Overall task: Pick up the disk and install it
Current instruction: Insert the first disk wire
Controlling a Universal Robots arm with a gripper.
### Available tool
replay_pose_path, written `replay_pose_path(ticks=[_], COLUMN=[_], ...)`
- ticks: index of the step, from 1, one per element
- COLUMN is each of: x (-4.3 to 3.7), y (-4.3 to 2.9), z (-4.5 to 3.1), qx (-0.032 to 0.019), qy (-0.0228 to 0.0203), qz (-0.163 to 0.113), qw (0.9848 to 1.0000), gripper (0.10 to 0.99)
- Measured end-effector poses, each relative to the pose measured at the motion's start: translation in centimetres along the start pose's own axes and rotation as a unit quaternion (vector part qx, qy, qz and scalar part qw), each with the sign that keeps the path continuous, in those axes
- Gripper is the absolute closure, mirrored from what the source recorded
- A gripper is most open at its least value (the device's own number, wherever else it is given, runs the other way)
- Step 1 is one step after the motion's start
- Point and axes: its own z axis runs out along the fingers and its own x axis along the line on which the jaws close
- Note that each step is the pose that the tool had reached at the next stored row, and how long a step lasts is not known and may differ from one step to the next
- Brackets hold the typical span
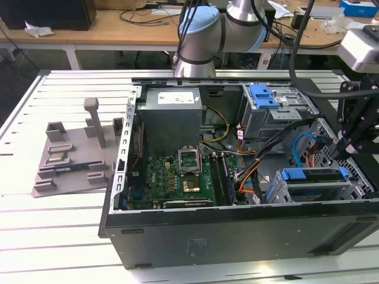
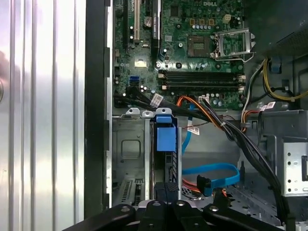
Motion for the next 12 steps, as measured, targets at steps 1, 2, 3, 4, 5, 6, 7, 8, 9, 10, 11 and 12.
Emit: replay_pose_path(ticks=[1,2,3,4,5,6,7,8,9,10,11,12], x=[-0.44,-1.02,-1.51,-2.03,-2.69,-3.04,-3.42,-3.79,-4.07,-4.36,-4.55,-4.75], y=[-0.23,-0.78,-1.23,-1.46,-1.67,-1.78,-1.90,-2.07,-2.20,-2.31,-2.37,-2.41], z=[0.17,0.25,0.31,0.38,0.46,0.51,0.57,0.65,0.74,0.88,1.00,1.14], qx=[-0.0001,0.0000,-0.0001,-0.0001,-0.0001,-0.0001,-0.0001,-0.0001,-0.0001,-0.0002,-0.0002,-0.0002], qy=[-0.0001,0.0000,0.0001,0.0001,0.0002,0.0002,0.0003,0.0004,0.0005,0.0004,0.0004,0.0006], qz=[0.000,0.000,0.000,0.000,0.000,0.000,0.000,0.000,0.000,0.000,0.000,0.000], qw=[1.0000,1.0000,1.0000,1.0000,1.0000,1.0000,1.0000,1.0000,1.0000,1.0000,1.0000,1.0000], gripper=[0.980,0.980,0.980,0.980,0.980,0.980,0.980,0.980,0.980,0.980,0.980,0.980])
